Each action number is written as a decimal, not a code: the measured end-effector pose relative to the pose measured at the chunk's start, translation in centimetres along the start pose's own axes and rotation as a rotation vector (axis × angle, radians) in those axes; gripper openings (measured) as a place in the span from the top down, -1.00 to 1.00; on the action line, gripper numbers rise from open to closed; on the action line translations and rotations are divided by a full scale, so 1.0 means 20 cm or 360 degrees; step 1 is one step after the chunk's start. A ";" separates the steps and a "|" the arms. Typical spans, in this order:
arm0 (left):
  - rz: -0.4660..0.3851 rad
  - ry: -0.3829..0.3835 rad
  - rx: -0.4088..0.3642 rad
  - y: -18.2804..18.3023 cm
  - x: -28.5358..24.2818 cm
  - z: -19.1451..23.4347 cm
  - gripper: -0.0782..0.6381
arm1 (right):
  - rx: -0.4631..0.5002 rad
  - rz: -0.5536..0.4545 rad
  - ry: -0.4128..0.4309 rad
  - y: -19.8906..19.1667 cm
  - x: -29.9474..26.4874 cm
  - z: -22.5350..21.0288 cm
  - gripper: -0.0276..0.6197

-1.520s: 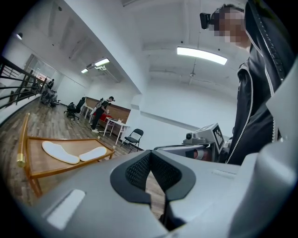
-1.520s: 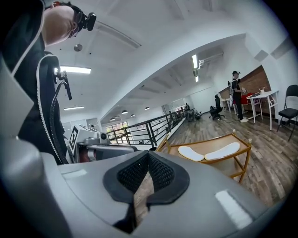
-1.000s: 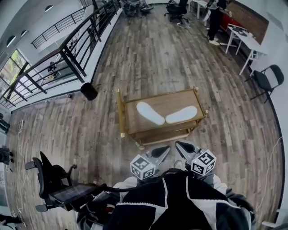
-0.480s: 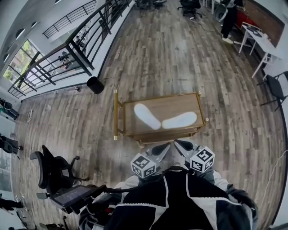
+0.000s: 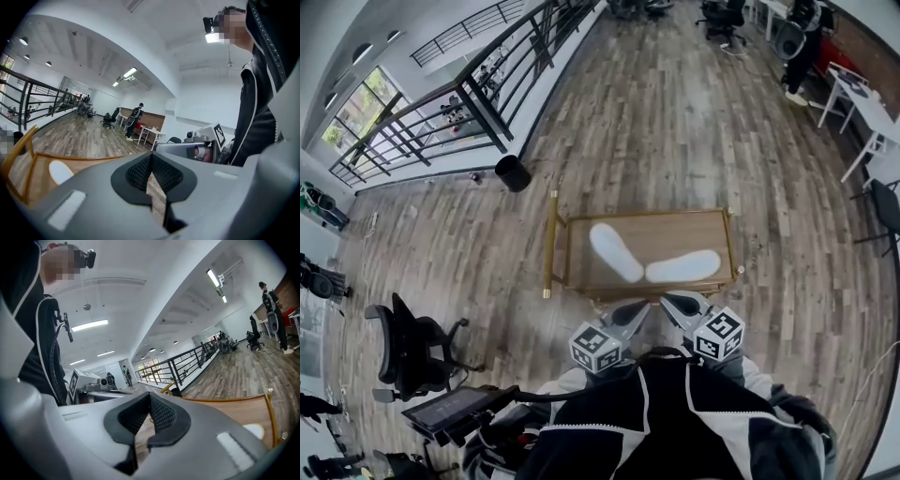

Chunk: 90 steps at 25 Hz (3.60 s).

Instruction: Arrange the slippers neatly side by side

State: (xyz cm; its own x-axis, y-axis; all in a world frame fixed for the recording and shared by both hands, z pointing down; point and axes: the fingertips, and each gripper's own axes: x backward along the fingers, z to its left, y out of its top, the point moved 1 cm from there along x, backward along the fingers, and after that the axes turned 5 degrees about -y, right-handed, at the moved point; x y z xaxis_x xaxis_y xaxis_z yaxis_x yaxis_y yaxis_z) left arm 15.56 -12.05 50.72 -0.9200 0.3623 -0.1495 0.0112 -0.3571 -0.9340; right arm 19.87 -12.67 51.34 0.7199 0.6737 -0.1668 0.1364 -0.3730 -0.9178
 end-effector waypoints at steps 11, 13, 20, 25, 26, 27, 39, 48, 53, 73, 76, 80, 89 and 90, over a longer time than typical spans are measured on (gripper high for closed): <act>0.0013 -0.0132 -0.0048 0.16 0.06 0.34 0.74 | 0.0025 -0.0048 -0.0123 0.12 -0.32 -0.04 0.90; 0.0019 -0.0181 -0.0063 0.21 0.09 0.43 0.74 | 0.0025 -0.0072 -0.0171 0.16 -0.42 -0.04 0.90; 0.0086 -0.0340 -0.0075 0.21 0.17 0.67 0.74 | 0.0027 -0.0127 -0.0314 0.21 -0.70 -0.08 0.90; 0.0035 -0.0310 -0.0069 0.27 0.13 0.73 0.74 | 0.0071 -0.0088 -0.0272 0.26 -0.74 -0.13 0.90; 0.0011 -0.0288 -0.0067 0.29 0.12 0.73 0.74 | 0.0086 -0.0079 -0.0255 0.28 -0.74 -0.14 0.90; -0.0010 -0.0264 -0.0063 0.30 0.11 0.74 0.74 | 0.0101 -0.0070 -0.0237 0.29 -0.74 -0.16 0.90; -0.0133 -0.0090 0.0019 0.26 -0.13 0.69 0.74 | 0.0167 0.0037 -0.0094 0.29 -0.57 -0.35 0.90; -0.0106 -0.0132 0.0048 0.25 -0.26 0.59 0.74 | 0.0129 0.0044 -0.0167 0.29 -0.39 -0.43 0.90; -0.0085 -0.0148 0.0053 0.23 -0.29 0.58 0.74 | 0.0107 0.0038 -0.0203 0.26 -0.34 -0.46 0.90; 0.0112 0.0187 0.0251 0.02 -0.25 0.89 0.76 | 0.0117 0.0019 -0.0226 0.26 -0.31 -0.47 0.90; 0.0217 0.0317 0.0332 -0.12 -0.24 1.06 0.51 | 0.0130 0.0007 -0.0215 0.26 -0.32 -0.47 0.90; 0.0413 0.0540 0.0455 -0.35 -0.22 1.31 0.28 | 0.0109 0.0015 -0.0236 0.25 -0.29 -0.49 0.90; 0.0615 0.0861 0.0902 -0.74 -0.27 1.69 -0.03 | 0.0069 0.0051 -0.0372 0.23 -0.14 -0.52 0.90; 0.0623 0.0879 0.0934 -0.78 -0.27 1.71 -0.03 | 0.0070 0.0055 -0.0390 0.22 -0.12 -0.51 0.90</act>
State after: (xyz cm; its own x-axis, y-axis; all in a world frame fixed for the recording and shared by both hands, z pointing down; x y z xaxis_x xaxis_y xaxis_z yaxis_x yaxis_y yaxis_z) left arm 6.95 -37.89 77.12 -0.5706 0.4307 -0.6992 -0.0569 -0.8701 -0.4895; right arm 25.68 -22.53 51.35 0.5364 0.7976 -0.2758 0.0809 -0.3739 -0.9240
